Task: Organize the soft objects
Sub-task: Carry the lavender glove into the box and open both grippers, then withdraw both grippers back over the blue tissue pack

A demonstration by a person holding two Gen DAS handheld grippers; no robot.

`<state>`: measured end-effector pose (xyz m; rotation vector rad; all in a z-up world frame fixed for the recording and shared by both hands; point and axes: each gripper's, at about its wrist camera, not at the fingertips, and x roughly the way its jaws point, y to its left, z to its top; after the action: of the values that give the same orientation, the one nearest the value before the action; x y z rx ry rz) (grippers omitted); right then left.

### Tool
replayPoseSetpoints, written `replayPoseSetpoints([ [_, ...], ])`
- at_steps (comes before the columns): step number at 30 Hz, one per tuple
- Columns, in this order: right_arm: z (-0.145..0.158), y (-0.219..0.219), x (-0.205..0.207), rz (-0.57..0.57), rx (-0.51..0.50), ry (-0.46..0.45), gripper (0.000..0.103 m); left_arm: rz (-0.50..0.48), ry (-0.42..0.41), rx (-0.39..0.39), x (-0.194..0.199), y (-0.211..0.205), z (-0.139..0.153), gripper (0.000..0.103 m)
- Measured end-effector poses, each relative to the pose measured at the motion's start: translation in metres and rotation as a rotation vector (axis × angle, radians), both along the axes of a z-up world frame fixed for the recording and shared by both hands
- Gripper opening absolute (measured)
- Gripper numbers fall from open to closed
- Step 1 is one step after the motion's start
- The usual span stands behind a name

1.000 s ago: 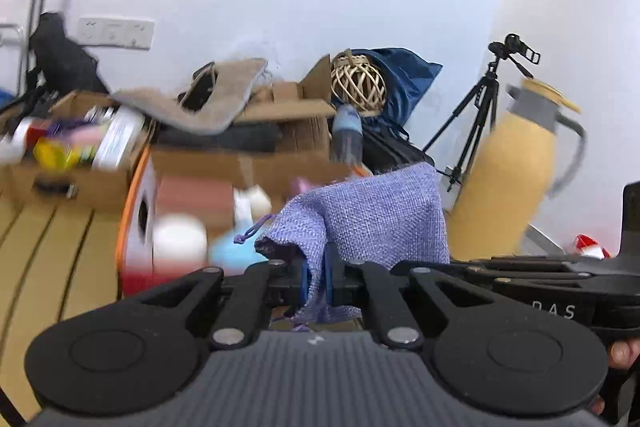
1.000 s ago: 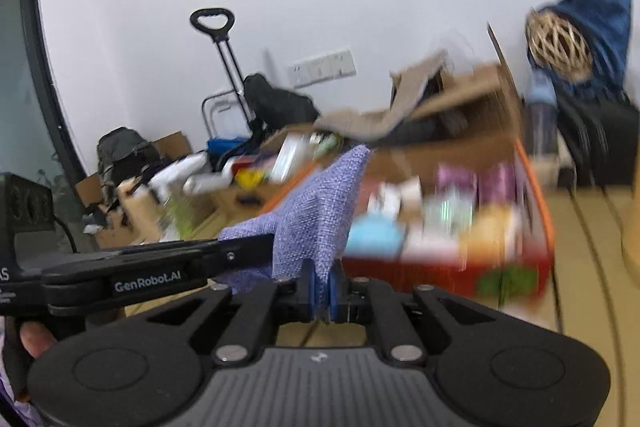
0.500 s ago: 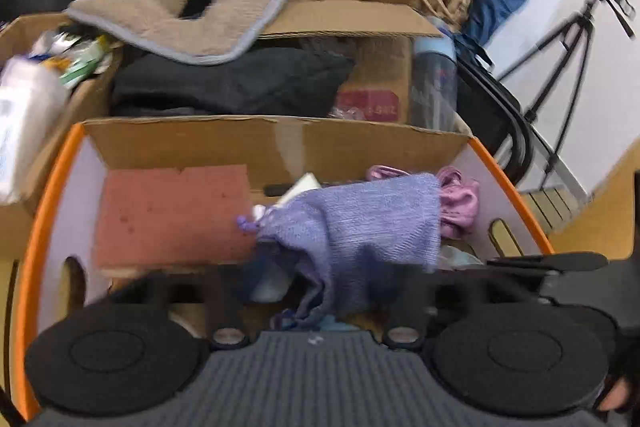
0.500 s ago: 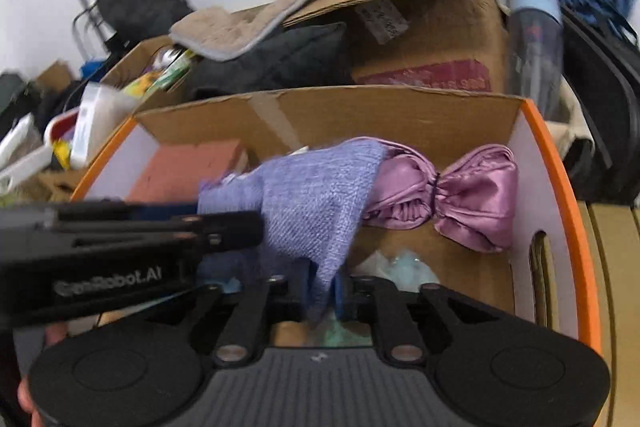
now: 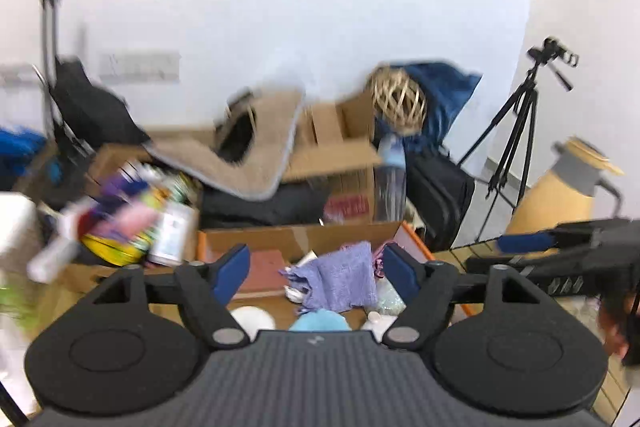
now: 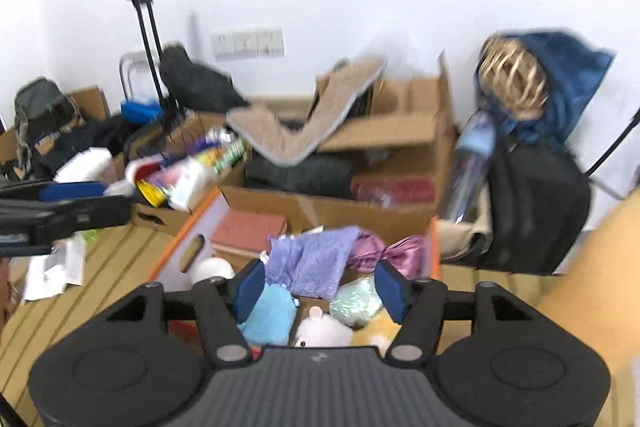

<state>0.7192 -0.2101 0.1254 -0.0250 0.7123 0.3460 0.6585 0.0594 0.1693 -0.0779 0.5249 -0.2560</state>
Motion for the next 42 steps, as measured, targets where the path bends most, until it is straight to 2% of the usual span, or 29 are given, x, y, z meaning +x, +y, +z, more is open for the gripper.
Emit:
replayPoseSetpoints([
  [1,0.010,-0.008,-0.019,-0.001,0.011,-0.025,0.063,0.007,-0.028,0.011,-0.023,0.002,0.006,0.078],
  [4,0.028,-0.023,-0.080,0.057,0.057,-0.091,0.075,-0.007,-0.080,0.041,-0.087,0.004,0.012,0.078],
  [7,0.033,-0.035,-0.141,0.123,0.115,-0.085,0.077,-0.019,-0.129,0.058,-0.158,0.006,0.008,0.078],
  [11,0.030,-0.042,-0.235,0.129,0.127,-0.197,0.081,-0.001,-0.226,0.061,-0.257,0.007,-0.013,0.086],
  [14,0.018,-0.047,-0.310,0.134,0.130,-0.305,0.085,0.005,-0.307,0.082,-0.324,0.004,-0.034,0.094],
  [15,0.014,-0.047,-0.331,0.139,0.127,-0.322,0.086,0.020,-0.339,0.089,-0.346,0.004,-0.041,0.099],
  [17,-0.001,-0.050,-0.377,0.116,0.136,-0.358,0.089,0.047,-0.375,0.093,-0.392,0.003,-0.057,0.102],
  [20,-0.029,-0.053,-0.439,0.038,0.130,-0.408,0.096,0.106,-0.342,0.020,-0.436,0.003,-0.079,0.103],
  [21,-0.041,-0.055,-0.458,0.001,0.132,-0.416,0.097,0.127,-0.331,0.017,-0.446,0.001,-0.088,0.103],
  [24,-0.077,-0.057,-0.496,-0.054,0.123,-0.390,0.097,0.139,-0.338,0.127,-0.473,-0.013,-0.110,0.103],
  [26,-0.093,-0.055,-0.509,-0.062,0.087,-0.360,0.097,0.124,-0.329,0.160,-0.481,-0.017,-0.119,0.103],
  [33,-0.107,-0.052,-0.527,-0.049,0.072,-0.350,0.097,0.168,-0.313,0.113,-0.479,-0.008,-0.118,0.103],
  [38,-0.113,-0.043,-0.512,-0.053,0.073,-0.330,0.097,0.166,-0.277,0.090,-0.469,-0.002,-0.127,0.103],
  [42,-0.118,-0.030,-0.487,-0.030,0.047,-0.317,0.096,0.166,-0.243,0.062,-0.440,0.004,-0.134,0.103],
])
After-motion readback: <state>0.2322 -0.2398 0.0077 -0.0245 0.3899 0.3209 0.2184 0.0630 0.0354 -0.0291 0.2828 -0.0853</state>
